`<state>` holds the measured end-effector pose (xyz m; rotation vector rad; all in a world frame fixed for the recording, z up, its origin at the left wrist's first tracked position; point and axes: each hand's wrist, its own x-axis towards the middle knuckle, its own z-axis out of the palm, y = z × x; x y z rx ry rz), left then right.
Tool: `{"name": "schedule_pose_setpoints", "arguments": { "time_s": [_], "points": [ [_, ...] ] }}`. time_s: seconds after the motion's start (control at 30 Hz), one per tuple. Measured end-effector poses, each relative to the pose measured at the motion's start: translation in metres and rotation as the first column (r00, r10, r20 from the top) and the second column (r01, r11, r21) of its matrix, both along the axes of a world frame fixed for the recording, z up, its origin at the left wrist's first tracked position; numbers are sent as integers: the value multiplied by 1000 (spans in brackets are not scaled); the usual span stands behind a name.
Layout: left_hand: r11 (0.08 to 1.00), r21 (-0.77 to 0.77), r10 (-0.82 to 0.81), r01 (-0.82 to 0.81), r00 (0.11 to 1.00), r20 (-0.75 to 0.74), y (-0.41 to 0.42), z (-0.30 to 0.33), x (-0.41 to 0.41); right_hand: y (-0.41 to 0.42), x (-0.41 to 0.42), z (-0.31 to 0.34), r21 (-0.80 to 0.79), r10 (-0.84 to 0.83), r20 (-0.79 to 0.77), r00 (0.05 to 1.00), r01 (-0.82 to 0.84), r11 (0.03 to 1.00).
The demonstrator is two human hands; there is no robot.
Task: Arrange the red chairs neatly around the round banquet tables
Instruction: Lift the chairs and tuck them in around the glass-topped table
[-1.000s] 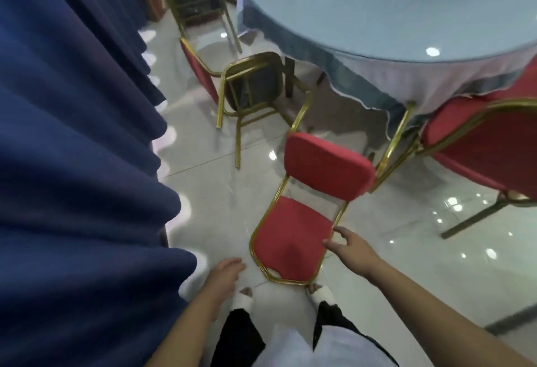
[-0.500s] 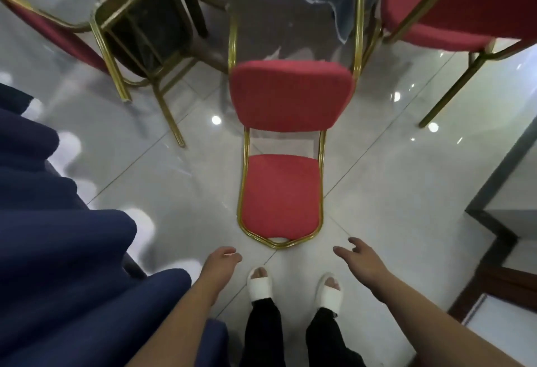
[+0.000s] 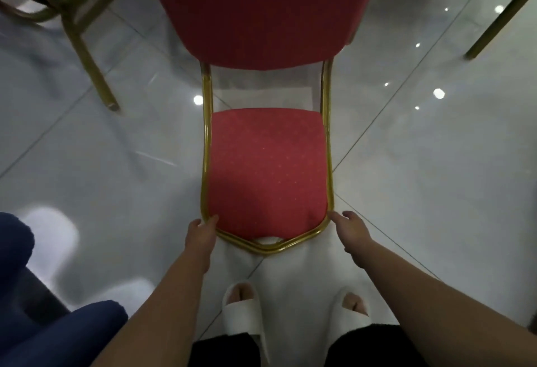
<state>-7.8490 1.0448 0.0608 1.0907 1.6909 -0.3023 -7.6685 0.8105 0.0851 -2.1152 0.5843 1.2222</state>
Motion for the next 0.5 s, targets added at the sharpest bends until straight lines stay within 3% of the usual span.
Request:
{"name": "schedule_pose_setpoints", "arguments": {
  "time_s": [0.17,0.4,0.5],
  "points": [
    [964,225,151,-143,988,-18,31,-85,14,16,19,-85,35,-75,144,987,71,997],
    [919,388,94,-72,995,-39,31,-135,32,29,19,-155,138,-242,295,925,209,968],
    [912,400,105,-92,994,-10,32,-125,35,31,24,-149,197,-371,205,906,333,922]
  ]
}}
